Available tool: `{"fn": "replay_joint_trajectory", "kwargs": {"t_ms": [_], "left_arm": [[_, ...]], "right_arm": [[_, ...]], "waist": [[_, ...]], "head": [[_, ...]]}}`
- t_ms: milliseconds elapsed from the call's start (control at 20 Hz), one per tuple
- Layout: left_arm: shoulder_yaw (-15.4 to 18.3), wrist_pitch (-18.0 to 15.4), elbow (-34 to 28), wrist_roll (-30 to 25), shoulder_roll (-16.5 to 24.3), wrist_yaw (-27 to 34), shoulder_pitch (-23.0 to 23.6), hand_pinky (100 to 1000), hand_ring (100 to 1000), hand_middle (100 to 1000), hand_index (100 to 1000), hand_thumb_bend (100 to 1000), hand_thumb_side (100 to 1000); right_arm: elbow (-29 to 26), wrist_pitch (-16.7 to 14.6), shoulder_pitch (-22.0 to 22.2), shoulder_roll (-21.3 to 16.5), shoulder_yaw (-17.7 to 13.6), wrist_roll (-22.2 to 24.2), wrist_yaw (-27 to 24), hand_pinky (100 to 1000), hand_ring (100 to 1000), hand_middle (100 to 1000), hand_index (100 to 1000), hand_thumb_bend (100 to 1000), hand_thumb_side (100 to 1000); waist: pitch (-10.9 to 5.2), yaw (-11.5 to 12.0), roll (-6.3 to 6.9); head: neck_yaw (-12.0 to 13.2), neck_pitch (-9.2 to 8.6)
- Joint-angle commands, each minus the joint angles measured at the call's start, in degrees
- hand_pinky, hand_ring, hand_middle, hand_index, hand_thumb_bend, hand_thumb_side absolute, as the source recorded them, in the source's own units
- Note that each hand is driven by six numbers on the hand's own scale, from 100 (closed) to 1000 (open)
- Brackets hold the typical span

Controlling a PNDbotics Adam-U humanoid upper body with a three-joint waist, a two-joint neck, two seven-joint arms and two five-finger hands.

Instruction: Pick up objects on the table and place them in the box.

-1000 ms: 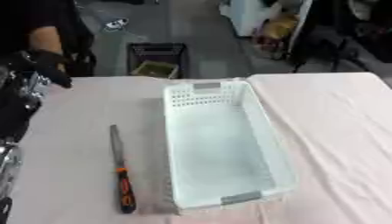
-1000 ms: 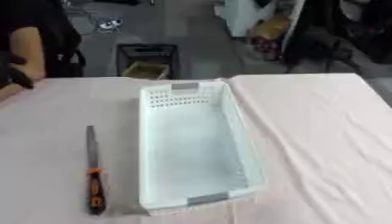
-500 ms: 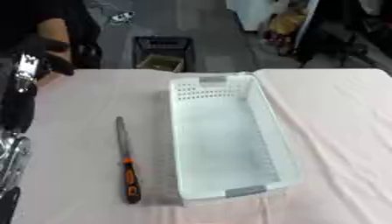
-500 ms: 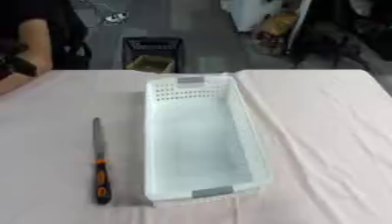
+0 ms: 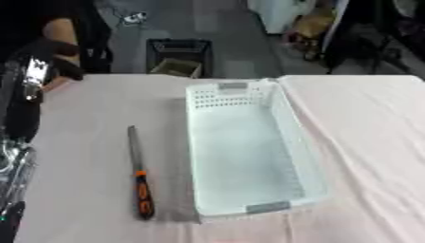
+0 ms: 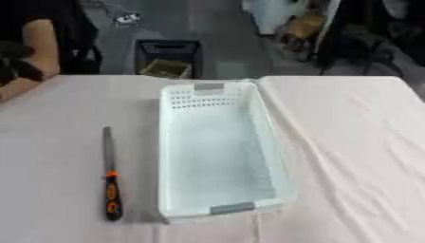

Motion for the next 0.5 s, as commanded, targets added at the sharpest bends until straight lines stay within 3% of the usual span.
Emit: {"fn": "replay_joint_trajectory", "kwargs": {"t_ms": [50,500], "left_arm": [[0.0,0.33,-0.91,0.0,0.59,-0.54,-0.26,554,543,666,664,311,914],[-0.4,0.75,-0.67,-0.6,0.59,-1.16,0.32,559,541,669,665,294,928]], "right_arm": [[-0.59,-0.03,-0.07,-0.53,-0.04,0.29,-0.25,294,409,463,666,100,658],[-0.32,-0.11,0.32,-0.44,0.12,0.55,-0.47,294,409,463,667,100,660]], "waist": [[-0.6,0.02,0.03],[-0.48,0.33,-0.13]], "head": [[0.89,0.5],[0.37,1.58]]}}
